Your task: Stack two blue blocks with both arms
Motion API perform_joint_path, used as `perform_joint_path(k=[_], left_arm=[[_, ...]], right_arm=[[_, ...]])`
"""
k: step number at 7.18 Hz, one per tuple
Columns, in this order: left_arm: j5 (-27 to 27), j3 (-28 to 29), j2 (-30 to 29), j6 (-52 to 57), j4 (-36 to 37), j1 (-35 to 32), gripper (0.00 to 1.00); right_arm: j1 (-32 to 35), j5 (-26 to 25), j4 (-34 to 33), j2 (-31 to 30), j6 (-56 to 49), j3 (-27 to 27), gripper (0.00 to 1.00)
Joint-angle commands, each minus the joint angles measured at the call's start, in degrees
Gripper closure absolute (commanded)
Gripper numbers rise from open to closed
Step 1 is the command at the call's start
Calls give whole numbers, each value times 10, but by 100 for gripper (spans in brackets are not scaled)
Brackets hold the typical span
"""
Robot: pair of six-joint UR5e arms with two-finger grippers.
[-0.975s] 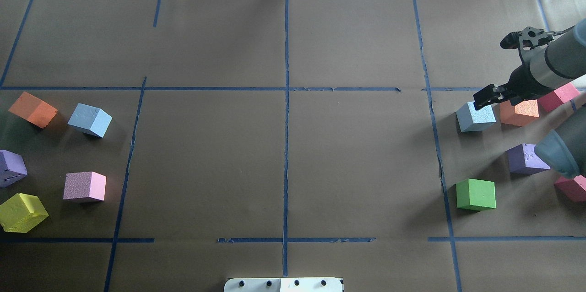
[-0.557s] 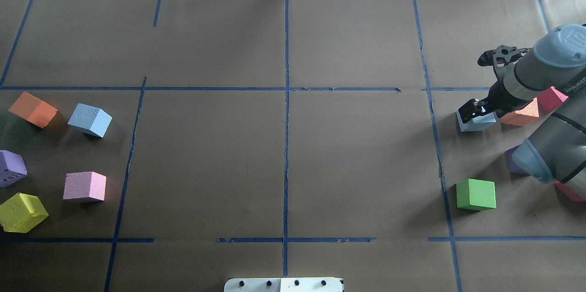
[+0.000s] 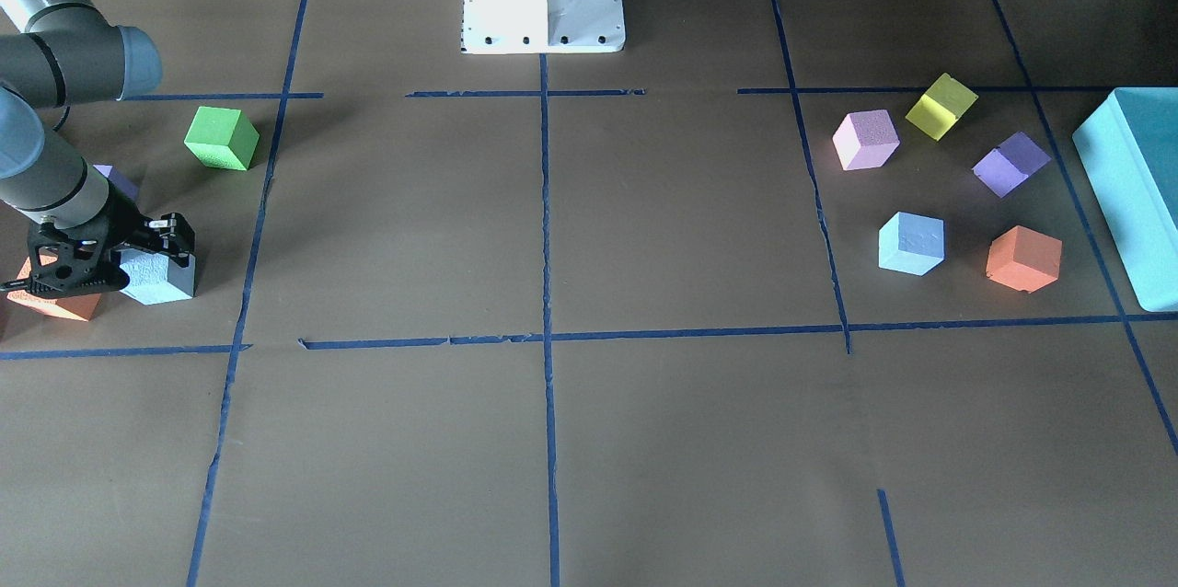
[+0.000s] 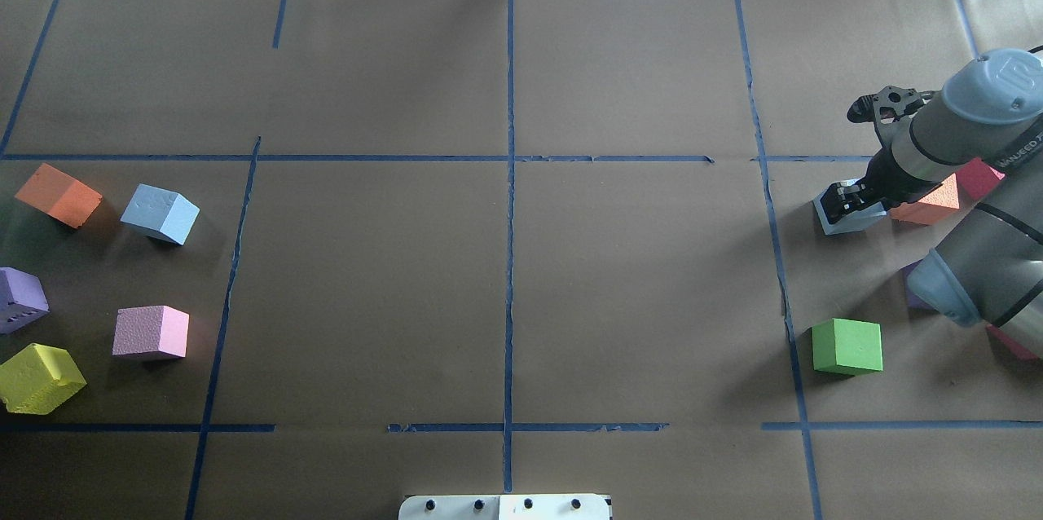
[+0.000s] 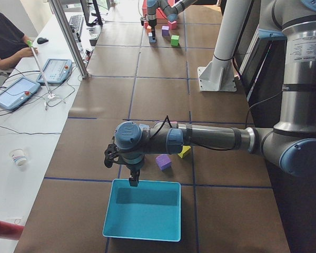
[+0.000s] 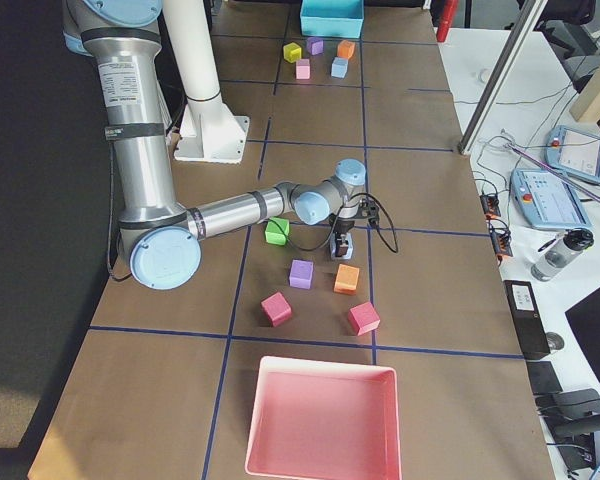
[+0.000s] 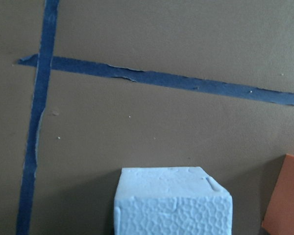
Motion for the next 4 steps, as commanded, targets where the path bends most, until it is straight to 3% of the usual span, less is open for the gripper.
perform_joint_path(k=[1,2,4], left_arm=[[0,0,0,0,-1,0,0],[0,0,0,0,-1,0,0],[0,-1,0,0,-1,0,0]], right_arm=[[7,6,-1,1,-4,23,98],[20,13,-13,1,-1,54,99],[22,18,-154,104,2,81,98]])
